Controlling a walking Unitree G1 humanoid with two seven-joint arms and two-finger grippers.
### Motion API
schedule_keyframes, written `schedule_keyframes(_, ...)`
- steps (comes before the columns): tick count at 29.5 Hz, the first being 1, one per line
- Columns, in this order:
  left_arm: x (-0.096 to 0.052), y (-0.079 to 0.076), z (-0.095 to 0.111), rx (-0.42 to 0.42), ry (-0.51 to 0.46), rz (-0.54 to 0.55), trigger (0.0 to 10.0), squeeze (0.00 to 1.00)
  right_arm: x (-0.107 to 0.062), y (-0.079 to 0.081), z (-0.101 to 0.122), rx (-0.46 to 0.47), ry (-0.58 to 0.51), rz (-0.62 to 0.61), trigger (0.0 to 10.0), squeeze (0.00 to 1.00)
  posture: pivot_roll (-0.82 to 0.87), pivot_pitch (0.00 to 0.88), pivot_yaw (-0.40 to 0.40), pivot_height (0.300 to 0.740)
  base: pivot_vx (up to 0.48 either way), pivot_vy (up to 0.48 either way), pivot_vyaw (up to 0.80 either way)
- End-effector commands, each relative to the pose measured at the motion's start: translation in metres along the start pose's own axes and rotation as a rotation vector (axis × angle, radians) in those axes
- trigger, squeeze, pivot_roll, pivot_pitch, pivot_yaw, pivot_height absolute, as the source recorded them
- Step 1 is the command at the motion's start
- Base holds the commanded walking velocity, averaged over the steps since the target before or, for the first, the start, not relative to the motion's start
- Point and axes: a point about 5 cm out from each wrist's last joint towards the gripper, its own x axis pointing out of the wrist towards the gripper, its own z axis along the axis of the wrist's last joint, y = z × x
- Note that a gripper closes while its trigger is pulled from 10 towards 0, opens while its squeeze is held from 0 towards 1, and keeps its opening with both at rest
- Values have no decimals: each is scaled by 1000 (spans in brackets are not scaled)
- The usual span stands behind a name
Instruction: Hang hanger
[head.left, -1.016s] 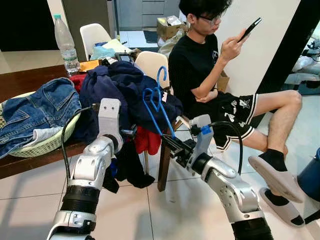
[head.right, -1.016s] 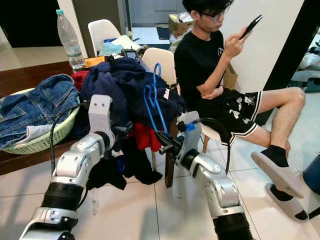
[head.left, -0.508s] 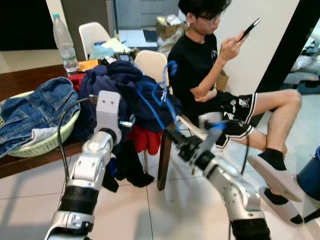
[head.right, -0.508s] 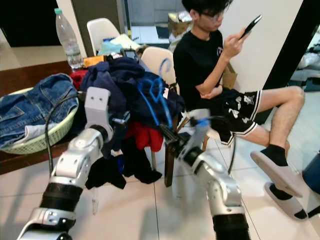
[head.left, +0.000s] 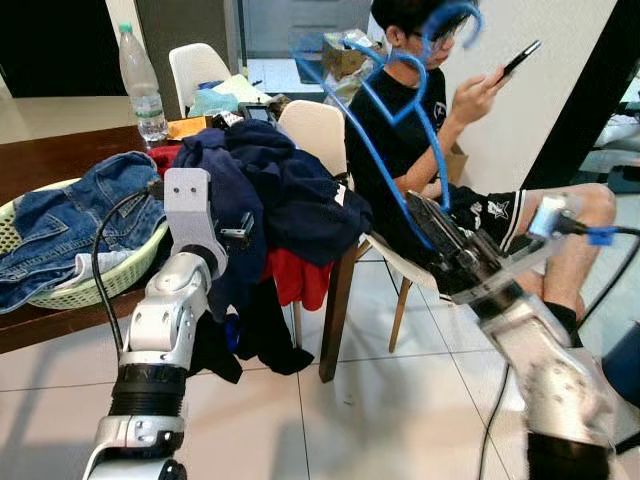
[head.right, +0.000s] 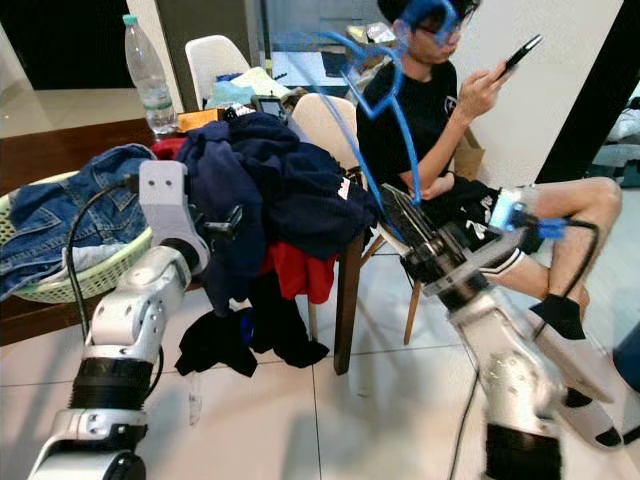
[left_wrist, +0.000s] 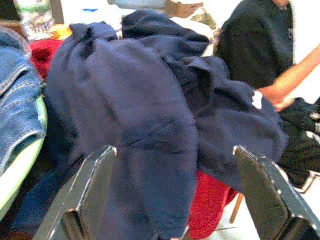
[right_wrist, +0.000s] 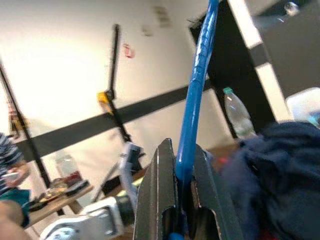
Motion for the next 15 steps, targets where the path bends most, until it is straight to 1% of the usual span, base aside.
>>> schedule_keyframes(1, 0, -2, -5, -58, 33, -11, 10000, 0, -4, 12, 4, 9, 10, 99, 10000, 0, 107, 37, -17, 740, 0, 0, 0)
schedule_keyframes(2, 0, -2, -5, -58, 33, -11, 10000, 0, -4, 12, 4, 9, 10, 99, 10000, 0, 107, 37, -17, 740, 0, 0, 0)
schedule_keyframes(3, 1, -2, -9, -97, 53, -16, 10000, 0, -8, 22, 3, 35, 31, 173, 10000, 0, 105, 38, -13, 740, 0, 0, 0)
schedule_keyframes(5, 1, -2, -9, -97, 53, -16, 10000, 0, -8, 22, 3, 35, 31, 173, 10000, 0, 105, 38, -13, 740, 0, 0, 0)
schedule_keyframes(6, 1, -2, -10, -116, 62, -17, 10000, 0, -11, 30, -3, 61, 71, 221, 10000, 0, 105, 38, -11, 740, 0, 0, 0)
schedule_keyframes(7, 1, -2, -10, -116, 62, -17, 10000, 0, -11, 30, -3, 61, 71, 221, 10000, 0, 105, 38, -11, 740, 0, 0, 0)
schedule_keyframes(8, 2, -3, -11, -123, 67, -20, 10000, 0, -11, 36, -12, 95, 114, 256, 10000, 0, 105, 34, -8, 740, 0, 0, 0)
schedule_keyframes(10, 2, -3, -11, -123, 67, -20, 10000, 0, -11, 36, -12, 95, 114, 256, 10000, 0, 105, 34, -8, 740, 0, 0, 0)
schedule_keyframes(11, 2, -4, -12, -122, 71, -26, 10000, 0, -7, 44, -21, 120, 156, 293, 10000, 0, 104, 35, -7, 740, 0, 0, 0)
schedule_keyframes(15, 2, -4, -12, -122, 71, -26, 10000, 0, -7, 44, -21, 120, 156, 293, 10000, 0, 104, 35, -7, 740, 0, 0, 0)
